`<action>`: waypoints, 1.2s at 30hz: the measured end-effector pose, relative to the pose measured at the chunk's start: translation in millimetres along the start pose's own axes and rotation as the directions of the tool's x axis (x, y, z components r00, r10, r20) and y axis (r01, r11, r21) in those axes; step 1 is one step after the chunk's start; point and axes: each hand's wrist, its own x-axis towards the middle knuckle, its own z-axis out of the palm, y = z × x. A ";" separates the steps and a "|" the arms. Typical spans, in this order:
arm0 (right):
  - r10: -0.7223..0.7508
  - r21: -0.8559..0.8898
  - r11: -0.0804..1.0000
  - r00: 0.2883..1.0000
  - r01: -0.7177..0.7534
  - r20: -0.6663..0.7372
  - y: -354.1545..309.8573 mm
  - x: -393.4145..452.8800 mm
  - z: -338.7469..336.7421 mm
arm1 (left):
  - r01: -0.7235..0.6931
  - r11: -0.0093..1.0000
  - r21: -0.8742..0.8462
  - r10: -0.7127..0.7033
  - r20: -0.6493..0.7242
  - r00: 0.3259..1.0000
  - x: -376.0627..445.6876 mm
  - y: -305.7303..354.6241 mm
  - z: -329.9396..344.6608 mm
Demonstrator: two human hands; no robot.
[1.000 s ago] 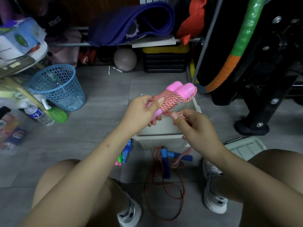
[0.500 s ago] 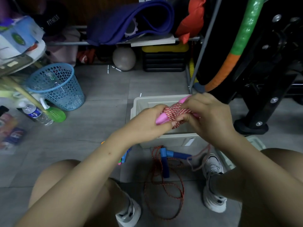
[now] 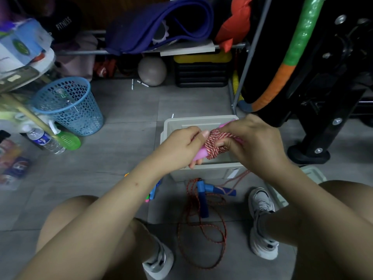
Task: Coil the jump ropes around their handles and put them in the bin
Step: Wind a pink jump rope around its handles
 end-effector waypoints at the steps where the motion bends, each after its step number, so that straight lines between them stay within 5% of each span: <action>1: 0.018 -0.003 1.000 1.000 -0.018 0.013 1.7 1.5 -0.9 | -0.002 0.999 -0.043 0.002 0.013 1.000 -0.5 0.6 0.1; 3: 0.054 -0.010 0.999 0.996 -0.054 0.064 3.5 5.6 -2.2 | 0.005 0.998 -0.055 -0.002 0.069 0.998 -1.5 2.4 -1.3; 7: 0.009 -0.075 0.997 0.990 0.001 0.142 5.3 10.3 0.8 | -0.039 0.948 0.316 0.005 0.109 0.994 -0.8 0.7 0.5; 9: 0.004 -0.077 0.997 0.978 0.012 0.208 5.2 9.9 0.8 | -0.072 0.936 0.345 0.018 0.158 0.987 -2.4 0.9 3.6; 14: 0.271 -0.054 0.958 0.831 -0.281 0.485 10.9 18.0 -7.6 | -0.131 0.956 0.263 0.075 0.212 0.974 -10.8 0.1 8.8; 17: 0.149 0.269 0.857 0.712 -0.439 0.686 25.3 23.1 -11.2 | -0.104 0.990 0.094 0.079 0.244 0.967 -13.6 2.0 7.7; 20: 0.075 0.538 0.580 0.697 -0.612 0.713 31.7 19.0 -8.7 | -0.098 0.995 -0.029 0.102 0.239 0.966 -13.8 2.7 1.0; 23: 0.057 0.615 0.418 0.695 -0.669 0.717 32.8 16.6 -1.7 | -0.076 0.993 -0.085 0.094 0.232 0.968 -14.5 0.2 -3.7; 31: 0.177 0.579 0.486 0.722 -0.655 0.668 26.2 12.9 0.5 | -0.095 0.985 -0.147 0.127 0.226 0.966 -20.1 -1.0 -7.4; 36: 0.215 0.528 0.339 0.610 -0.779 0.762 24.7 12.3 -1.1 | -0.072 0.976 -0.207 0.094 0.099 0.991 -22.2 -0.9 -8.2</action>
